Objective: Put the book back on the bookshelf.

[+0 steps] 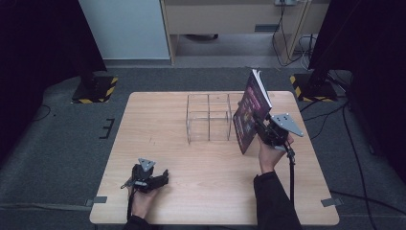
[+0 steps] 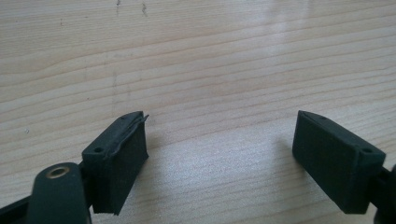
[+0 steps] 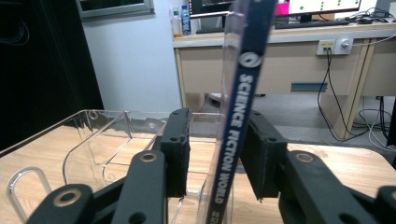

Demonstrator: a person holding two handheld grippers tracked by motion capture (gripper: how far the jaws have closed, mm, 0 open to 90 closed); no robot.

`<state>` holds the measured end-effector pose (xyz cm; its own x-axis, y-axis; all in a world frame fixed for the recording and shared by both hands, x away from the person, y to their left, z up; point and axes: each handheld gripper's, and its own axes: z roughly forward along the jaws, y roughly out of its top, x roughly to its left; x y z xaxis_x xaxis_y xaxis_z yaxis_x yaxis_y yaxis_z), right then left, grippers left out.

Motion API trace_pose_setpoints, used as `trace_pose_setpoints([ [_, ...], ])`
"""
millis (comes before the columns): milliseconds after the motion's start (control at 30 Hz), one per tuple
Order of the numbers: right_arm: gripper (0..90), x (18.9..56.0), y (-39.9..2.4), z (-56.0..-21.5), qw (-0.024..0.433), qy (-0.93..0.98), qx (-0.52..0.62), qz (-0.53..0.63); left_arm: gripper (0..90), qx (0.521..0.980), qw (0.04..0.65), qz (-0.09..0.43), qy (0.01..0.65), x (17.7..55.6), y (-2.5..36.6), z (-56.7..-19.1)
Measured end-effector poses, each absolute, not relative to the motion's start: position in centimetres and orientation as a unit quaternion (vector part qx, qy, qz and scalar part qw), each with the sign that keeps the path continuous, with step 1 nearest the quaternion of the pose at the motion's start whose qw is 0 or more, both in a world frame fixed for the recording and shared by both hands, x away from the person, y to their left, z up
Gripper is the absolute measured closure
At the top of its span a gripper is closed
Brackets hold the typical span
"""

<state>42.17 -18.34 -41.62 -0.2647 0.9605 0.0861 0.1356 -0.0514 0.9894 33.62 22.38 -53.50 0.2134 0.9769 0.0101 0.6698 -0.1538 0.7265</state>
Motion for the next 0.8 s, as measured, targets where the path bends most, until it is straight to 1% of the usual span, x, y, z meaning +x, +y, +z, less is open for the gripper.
trace_pose_setpoints([
  [100,60.6,42.1,-18.3,-41.6,0.378,0.579,0.473,0.546,16.8,0.717,0.305,0.252,0.575,33.6,22.4,-53.5],
  [133,58.5,42.1,-18.3,-41.6,0.377,0.579,0.473,0.547,16.8,0.717,0.305,0.252,0.575,33.6,22.4,-53.5],
  [167,52.5,42.1,-18.4,-41.5,0.374,0.581,0.474,0.547,16.8,0.717,0.305,0.252,0.575,33.6,22.4,-53.5],
  [200,49.5,42.0,-18.5,-41.5,0.373,0.582,0.472,0.546,16.8,0.717,0.305,0.252,0.575,33.6,22.4,-53.5],
  [233,49.5,42.0,-18.5,-41.5,0.373,0.582,0.472,0.546,16.8,0.717,0.305,0.252,0.575,33.6,22.4,-53.5],
  [267,46.6,41.9,-18.6,-41.4,0.373,0.585,0.47,0.546,16.8,0.717,0.305,0.252,0.575,33.6,22.4,-53.5],
  [300,41.9,41.6,-18.8,-41.2,0.37,0.588,0.466,0.548,16.8,0.717,0.305,0.252,0.575,33.6,22.4,-53.5],
  [433,34.0,40.7,-19.0,-40.8,0.377,0.6,0.453,0.542,16.8,0.717,0.305,0.252,0.575,33.6,22.4,-53.5],
  [533,26.7,40.1,-19.3,-40.6,0.365,0.613,0.451,0.537,16.8,0.717,0.305,0.252,0.574,33.6,22.4,-53.5],
  [633,24.2,39.7,-19.7,-40.7,0.354,0.623,0.45,0.533,16.8,0.717,0.305,0.252,0.574,33.6,22.4,-53.5],
  [667,22.1,39.2,-20.3,-41.0,0.341,0.629,0.451,0.533,16.8,0.717,0.305,0.252,0.575,33.6,22.4,-53.5],
  [700,21.2,38.9,-20.6,-41.1,0.338,0.632,0.451,0.532,16.8,0.717,0.305,0.252,0.575,33.6,22.4,-53.5],
  [800,20.3,38.4,-21.3,-41.5,0.328,0.637,0.454,0.529,16.8,0.717,0.305,0.252,0.574,33.6,22.4,-53.5],
])
